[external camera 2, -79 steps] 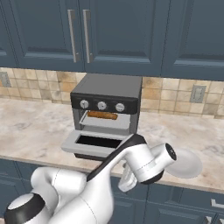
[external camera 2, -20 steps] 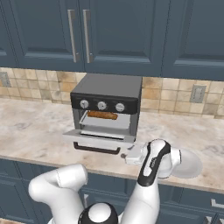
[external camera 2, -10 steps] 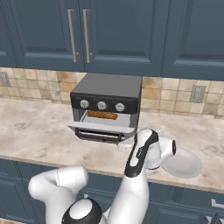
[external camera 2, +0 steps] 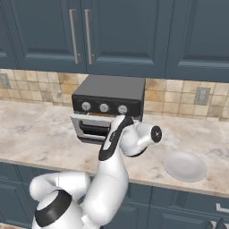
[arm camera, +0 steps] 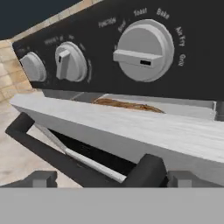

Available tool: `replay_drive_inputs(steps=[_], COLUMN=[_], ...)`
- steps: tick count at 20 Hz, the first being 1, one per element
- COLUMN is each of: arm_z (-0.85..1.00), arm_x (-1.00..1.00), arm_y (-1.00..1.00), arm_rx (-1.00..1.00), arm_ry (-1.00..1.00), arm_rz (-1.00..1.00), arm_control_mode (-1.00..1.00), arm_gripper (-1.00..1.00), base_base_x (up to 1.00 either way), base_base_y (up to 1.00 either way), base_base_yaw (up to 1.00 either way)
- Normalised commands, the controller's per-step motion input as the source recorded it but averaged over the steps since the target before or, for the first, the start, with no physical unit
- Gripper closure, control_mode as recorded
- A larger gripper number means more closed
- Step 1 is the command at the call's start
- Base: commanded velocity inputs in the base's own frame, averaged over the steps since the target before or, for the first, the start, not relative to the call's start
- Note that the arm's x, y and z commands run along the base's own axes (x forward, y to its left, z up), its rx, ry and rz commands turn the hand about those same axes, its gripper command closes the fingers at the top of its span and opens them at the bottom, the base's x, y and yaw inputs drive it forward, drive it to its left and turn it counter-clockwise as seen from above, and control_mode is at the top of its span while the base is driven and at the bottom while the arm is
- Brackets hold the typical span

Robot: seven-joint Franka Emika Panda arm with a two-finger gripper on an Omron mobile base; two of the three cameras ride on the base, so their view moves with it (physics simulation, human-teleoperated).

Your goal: Pull the toaster oven rack outwards. Pick up the baguette from the plate and place it on the toaster oven rack. Close the toaster oven door fully and set the temperature to the lowest setting.

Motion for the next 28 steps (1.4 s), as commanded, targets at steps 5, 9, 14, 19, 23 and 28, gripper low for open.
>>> replay_drive_inputs(steps=[5,9,14,19,23,28], arm_z=[0.75,0.72,0.67,0.75,0.9,0.88], arm_x=[0.46,0.55,0.57,0.45,0.26,0.03], arm_y=[0.69,0.51,0.3,0.03,-0.14,-0.27], arm_rx=[-0.16,-0.13,-0.08,-0.06,-0.03,0.0], arm_ry=[0.0,0.0,0.01,0.07,0.1,0.01], arm_rz=[-0.31,-0.3,-0.29,-0.27,-0.23,-0.21], arm_control_mode=[-1.0,-1.0,-1.0,-1.0,-1.0,-1.0], arm_gripper=[-1.0,-1.0,-1.0,-1.0,-1.0,-1.0], base_base_x=[0.0,0.0,0.0,0.0,0.0,0.0], base_base_y=[0.0,0.0,0.0,0.0,0.0,0.0], base_base_yaw=[0.0,0.0,0.0,0.0,0.0,0.0])
